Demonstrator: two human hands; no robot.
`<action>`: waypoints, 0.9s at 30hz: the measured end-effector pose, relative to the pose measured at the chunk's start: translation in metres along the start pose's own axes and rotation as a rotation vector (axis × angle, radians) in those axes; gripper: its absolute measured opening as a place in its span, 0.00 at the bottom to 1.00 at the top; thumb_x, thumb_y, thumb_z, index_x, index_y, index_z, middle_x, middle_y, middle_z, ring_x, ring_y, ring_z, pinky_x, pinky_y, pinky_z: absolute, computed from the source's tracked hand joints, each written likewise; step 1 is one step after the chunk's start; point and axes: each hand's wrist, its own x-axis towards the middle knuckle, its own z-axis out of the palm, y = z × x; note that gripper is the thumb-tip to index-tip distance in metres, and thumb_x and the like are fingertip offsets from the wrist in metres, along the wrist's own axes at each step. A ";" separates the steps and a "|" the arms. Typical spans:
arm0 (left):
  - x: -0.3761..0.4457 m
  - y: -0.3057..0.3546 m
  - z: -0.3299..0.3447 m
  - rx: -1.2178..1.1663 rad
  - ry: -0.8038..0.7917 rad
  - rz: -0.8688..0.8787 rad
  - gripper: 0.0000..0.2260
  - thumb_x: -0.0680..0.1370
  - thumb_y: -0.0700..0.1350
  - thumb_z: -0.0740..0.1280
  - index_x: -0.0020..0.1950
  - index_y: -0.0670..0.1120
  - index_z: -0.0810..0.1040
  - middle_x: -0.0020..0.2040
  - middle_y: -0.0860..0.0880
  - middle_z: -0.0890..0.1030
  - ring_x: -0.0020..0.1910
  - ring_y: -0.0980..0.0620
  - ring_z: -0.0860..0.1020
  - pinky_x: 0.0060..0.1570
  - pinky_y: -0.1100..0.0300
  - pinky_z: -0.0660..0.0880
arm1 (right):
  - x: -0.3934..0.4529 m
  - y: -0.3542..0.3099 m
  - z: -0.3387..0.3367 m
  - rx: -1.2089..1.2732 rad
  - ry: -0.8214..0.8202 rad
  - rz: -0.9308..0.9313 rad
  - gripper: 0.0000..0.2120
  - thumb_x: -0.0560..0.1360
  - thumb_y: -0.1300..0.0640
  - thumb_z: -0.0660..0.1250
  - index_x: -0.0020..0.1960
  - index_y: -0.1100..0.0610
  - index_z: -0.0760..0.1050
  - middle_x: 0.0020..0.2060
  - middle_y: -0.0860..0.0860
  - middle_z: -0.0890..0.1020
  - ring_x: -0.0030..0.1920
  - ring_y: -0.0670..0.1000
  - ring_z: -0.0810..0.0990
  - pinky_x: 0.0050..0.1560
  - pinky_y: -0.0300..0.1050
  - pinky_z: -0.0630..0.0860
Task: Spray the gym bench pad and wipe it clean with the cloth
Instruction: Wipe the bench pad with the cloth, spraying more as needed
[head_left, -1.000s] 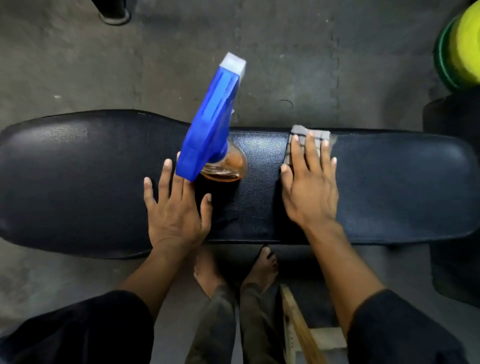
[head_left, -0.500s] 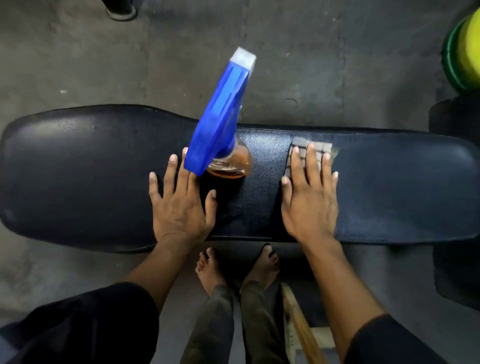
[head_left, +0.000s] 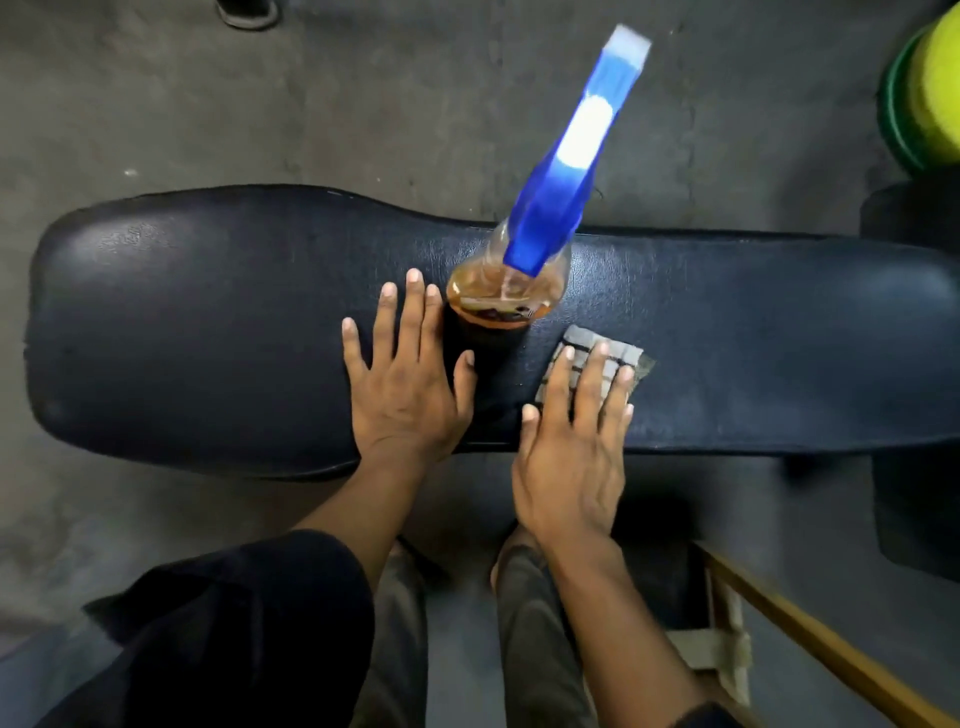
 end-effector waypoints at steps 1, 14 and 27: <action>-0.001 -0.001 0.001 -0.009 0.005 0.003 0.34 0.85 0.61 0.55 0.88 0.48 0.55 0.90 0.49 0.51 0.89 0.46 0.50 0.84 0.32 0.49 | -0.004 -0.013 0.002 0.013 -0.004 -0.002 0.34 0.86 0.48 0.57 0.88 0.55 0.50 0.87 0.59 0.45 0.86 0.67 0.45 0.84 0.66 0.55; -0.003 -0.010 -0.003 -0.063 -0.017 0.070 0.34 0.87 0.61 0.52 0.89 0.45 0.52 0.90 0.47 0.48 0.89 0.46 0.49 0.84 0.32 0.47 | -0.018 -0.029 0.002 0.012 -0.063 0.036 0.38 0.82 0.58 0.59 0.88 0.51 0.46 0.87 0.54 0.42 0.87 0.63 0.42 0.86 0.63 0.50; -0.001 -0.010 0.004 -0.024 -0.045 0.060 0.36 0.85 0.62 0.53 0.89 0.45 0.53 0.90 0.47 0.49 0.89 0.45 0.49 0.83 0.31 0.48 | -0.004 -0.017 -0.009 0.071 -0.057 0.004 0.41 0.79 0.62 0.64 0.88 0.50 0.52 0.88 0.53 0.46 0.87 0.61 0.45 0.86 0.60 0.51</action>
